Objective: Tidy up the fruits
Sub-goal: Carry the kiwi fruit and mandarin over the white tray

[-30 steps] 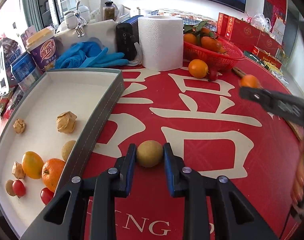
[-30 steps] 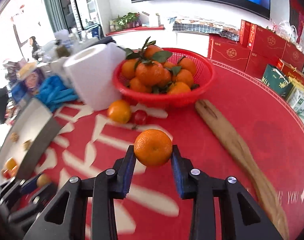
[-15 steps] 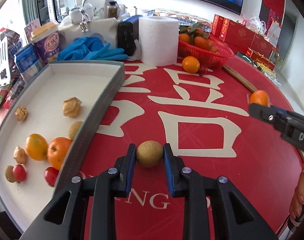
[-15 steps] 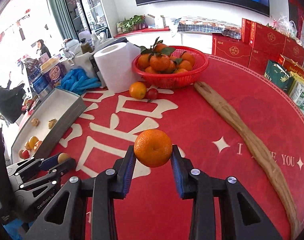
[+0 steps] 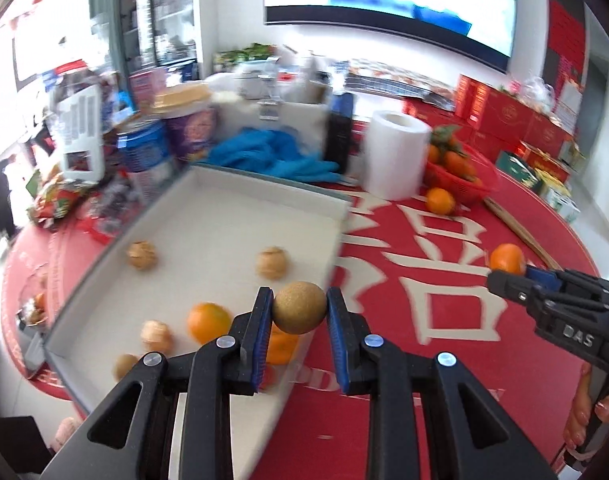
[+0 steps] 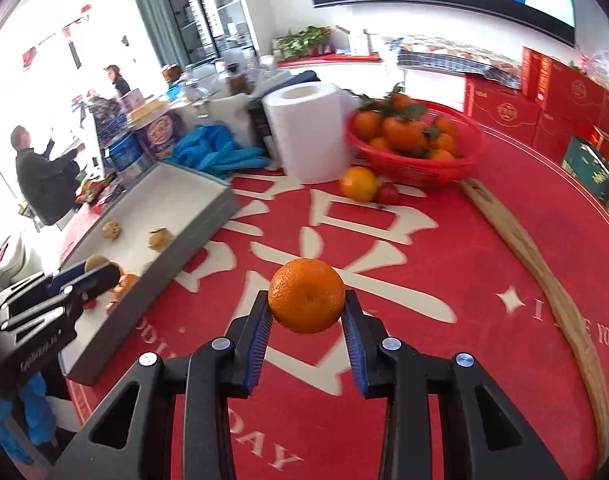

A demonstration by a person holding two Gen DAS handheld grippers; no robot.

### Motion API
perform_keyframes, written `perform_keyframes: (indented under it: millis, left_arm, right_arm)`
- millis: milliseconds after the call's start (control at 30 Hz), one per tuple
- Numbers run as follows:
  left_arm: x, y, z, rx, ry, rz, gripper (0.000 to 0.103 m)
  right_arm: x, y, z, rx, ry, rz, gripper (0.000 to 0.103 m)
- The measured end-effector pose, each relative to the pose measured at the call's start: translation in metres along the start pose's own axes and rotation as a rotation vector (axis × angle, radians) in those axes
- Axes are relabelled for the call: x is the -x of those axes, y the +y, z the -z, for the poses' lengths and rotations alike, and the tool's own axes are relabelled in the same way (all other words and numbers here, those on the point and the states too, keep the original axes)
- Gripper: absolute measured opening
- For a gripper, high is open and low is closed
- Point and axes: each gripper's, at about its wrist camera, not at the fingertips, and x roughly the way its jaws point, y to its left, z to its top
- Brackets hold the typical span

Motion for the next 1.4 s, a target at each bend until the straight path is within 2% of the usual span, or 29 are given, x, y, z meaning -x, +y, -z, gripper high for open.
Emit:
perform_keyframes:
  millis: [300, 633, 900, 1067, 1200, 1400]
  left_arm:
    - [-0.018, 0.060, 0.004, 0.101, 0.030, -0.102, 0.029]
    - [-0.037, 0.089, 0.013, 0.165, 0.069, -0.094, 0.029]
    - [-0.041, 0.087, 0.018, 0.163, 0.060, -0.097, 0.029]
    - [-0.041, 0.082, 0.020, 0.151, 0.046, -0.105, 0.029]
    - [-0.039, 0.084, 0.017, 0.160, 0.057, -0.079, 0.029]
    - [-0.032, 0.089, 0.010, 0.163, 0.047, -0.082, 0.029]
  right_arm:
    - [-0.022, 0.066, -0.021, 0.118, 0.014, -0.064, 0.036]
    - [-0.047, 0.126, -0.029, 0.213, 0.051, -0.112, 0.036]
    - [-0.075, 0.148, -0.020, 0.249, 0.119, -0.127, 0.036]
    - [-0.075, 0.154, -0.017, 0.292, 0.111, -0.100, 0.036]
    - [-0.078, 0.151, -0.018, 0.282, 0.125, -0.099, 0.036]
    - [-0.072, 0.153, -0.030, 0.282, 0.103, -0.099, 0.036]
